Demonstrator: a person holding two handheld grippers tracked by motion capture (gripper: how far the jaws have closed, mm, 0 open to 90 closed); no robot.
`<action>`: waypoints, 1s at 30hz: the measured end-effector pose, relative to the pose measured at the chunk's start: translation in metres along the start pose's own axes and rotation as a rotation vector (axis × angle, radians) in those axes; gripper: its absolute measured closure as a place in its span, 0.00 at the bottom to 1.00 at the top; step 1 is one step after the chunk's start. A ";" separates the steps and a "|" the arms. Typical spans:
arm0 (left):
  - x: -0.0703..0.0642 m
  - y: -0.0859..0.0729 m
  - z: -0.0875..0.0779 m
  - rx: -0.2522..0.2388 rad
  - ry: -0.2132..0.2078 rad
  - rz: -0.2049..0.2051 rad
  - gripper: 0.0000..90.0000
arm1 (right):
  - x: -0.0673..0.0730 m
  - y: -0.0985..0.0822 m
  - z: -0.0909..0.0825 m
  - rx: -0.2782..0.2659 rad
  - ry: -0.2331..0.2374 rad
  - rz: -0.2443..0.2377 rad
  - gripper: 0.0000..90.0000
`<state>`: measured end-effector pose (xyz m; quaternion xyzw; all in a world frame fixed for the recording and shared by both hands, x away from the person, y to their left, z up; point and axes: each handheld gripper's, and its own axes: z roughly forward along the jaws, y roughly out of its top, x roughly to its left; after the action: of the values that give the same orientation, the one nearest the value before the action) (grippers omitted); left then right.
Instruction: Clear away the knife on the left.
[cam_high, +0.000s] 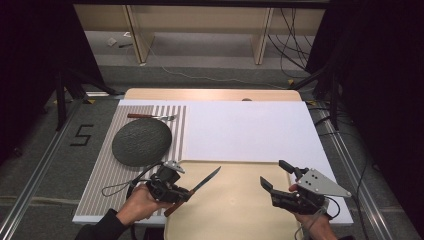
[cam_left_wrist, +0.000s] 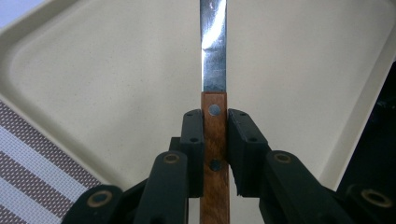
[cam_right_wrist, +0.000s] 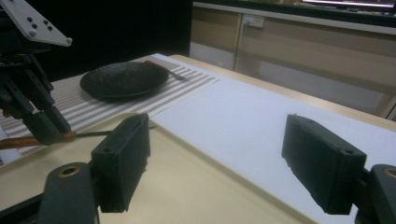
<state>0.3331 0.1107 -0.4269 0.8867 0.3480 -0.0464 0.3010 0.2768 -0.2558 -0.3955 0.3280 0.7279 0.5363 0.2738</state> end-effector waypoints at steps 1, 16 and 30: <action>0.000 0.000 0.001 0.008 0.000 0.006 0.85 | 0.000 0.000 0.000 -0.001 -0.001 -0.001 0.27; -0.013 0.002 0.023 0.071 -0.019 0.030 0.85 | 0.000 0.000 0.000 -0.003 0.000 0.001 0.27; -0.020 0.002 0.039 0.135 -0.038 0.039 0.85 | 0.000 0.000 0.000 0.000 0.001 -0.001 0.27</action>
<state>0.3242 0.0754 -0.4515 0.9105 0.3209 -0.0809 0.2480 0.2764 -0.2555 -0.3954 0.3273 0.7281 0.5364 0.2739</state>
